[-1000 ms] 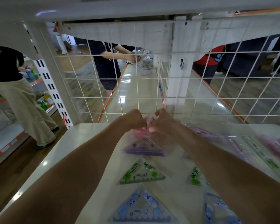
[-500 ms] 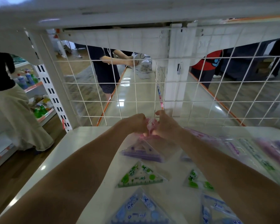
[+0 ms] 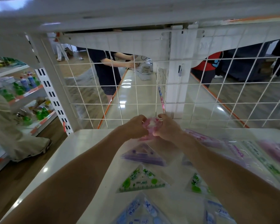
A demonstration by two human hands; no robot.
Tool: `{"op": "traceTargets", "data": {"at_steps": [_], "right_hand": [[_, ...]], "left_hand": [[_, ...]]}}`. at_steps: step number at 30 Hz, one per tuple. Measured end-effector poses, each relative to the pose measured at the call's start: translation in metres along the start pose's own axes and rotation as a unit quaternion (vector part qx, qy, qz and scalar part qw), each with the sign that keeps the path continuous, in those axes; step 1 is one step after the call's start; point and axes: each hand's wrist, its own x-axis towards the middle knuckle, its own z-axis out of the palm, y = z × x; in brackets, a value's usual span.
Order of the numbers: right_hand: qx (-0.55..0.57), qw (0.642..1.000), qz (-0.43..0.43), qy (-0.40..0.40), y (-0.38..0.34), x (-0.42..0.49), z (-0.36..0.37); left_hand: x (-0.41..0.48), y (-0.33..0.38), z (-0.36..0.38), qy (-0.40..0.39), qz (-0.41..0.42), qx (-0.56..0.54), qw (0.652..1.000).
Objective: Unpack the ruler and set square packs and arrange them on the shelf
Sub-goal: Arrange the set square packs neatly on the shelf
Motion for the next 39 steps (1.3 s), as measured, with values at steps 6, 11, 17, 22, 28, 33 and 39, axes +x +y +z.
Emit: {"op": "traceTargets", "data": {"at_steps": [6,11,17,22,28,33,39], "right_hand": [[0.026,0.999,-0.029,0.015,-0.003,-0.002,0.008],[0.041,0.995,-0.084,0.029,-0.006,-0.004,0.001],[0.114,0.986,-0.117,0.020,-0.006,-0.009,-0.016],[0.090,0.991,-0.094,0.015,-0.001,-0.012,-0.010],[0.059,0.984,-0.162,0.049,-0.006,-0.017,-0.007],[0.003,0.986,-0.163,-0.033,-0.006,-0.022,0.000],[0.020,0.987,-0.138,-0.079,-0.012,-0.014,0.008]], "left_hand": [[-0.001,0.004,0.002,0.026,-0.027,0.021,0.999],[0.007,0.006,-0.004,0.037,-0.037,0.032,0.998],[-0.001,0.001,-0.008,0.126,0.084,0.088,0.985],[-0.010,-0.017,0.000,0.108,0.114,0.075,0.985],[-0.016,-0.021,-0.008,0.158,0.125,0.109,0.973],[-0.021,-0.034,-0.005,0.079,0.095,0.161,0.979],[-0.013,-0.027,0.004,0.079,0.079,0.190,0.975]]}}
